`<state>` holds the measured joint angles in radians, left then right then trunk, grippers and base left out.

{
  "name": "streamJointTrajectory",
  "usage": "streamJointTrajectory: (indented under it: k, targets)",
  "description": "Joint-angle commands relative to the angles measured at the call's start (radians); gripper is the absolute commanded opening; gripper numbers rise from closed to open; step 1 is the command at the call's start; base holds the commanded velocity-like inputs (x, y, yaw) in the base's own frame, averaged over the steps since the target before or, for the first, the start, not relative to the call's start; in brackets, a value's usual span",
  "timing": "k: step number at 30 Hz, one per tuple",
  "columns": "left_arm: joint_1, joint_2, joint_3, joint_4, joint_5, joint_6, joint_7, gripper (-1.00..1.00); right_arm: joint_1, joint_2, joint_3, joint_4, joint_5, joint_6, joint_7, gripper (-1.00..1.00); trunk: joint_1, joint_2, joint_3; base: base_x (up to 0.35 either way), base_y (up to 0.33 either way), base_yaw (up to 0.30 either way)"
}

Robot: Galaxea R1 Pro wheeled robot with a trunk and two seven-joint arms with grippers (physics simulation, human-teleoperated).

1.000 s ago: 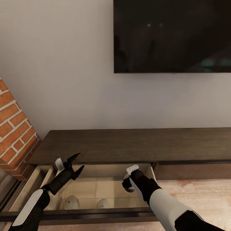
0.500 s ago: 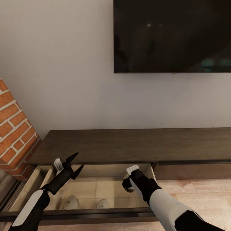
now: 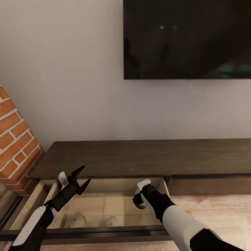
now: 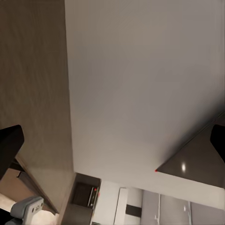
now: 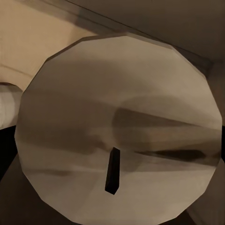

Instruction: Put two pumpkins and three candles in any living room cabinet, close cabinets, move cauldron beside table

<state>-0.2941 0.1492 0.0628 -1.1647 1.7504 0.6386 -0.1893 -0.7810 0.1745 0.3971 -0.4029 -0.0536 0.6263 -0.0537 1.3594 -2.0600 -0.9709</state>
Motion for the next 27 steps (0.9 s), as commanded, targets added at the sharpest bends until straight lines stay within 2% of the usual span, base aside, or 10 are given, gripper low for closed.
streamJointTrajectory:
  k: [1,9,20,27]
  targets:
    - [0.000,-0.002,0.000,0.000,0.003,0.005,-0.001,1.00,-0.001,0.000,0.005,0.000,-0.006,0.004,-0.006,-1.00,0.000,0.000,-0.001,0.000,0.000,0.000]
    - [0.000,-0.013,-0.004,-0.004,0.001,0.004,-0.001,1.00,-0.001,0.000,0.005,0.001,-0.006,0.005,-0.006,-1.00,0.000,0.000,-0.001,0.066,0.000,0.000]
    - [0.000,-0.015,-0.004,-0.011,0.002,0.004,-0.002,1.00,-0.001,0.000,0.000,0.000,-0.010,0.020,-0.008,-1.00,0.000,0.000,-0.001,0.039,0.000,0.000]
    - [0.000,-0.013,-0.004,-0.013,0.003,0.006,-0.002,1.00,-0.001,0.000,-0.003,0.008,-0.012,0.034,-0.008,-1.00,0.027,-0.049,-0.023,0.000,0.000,0.000]
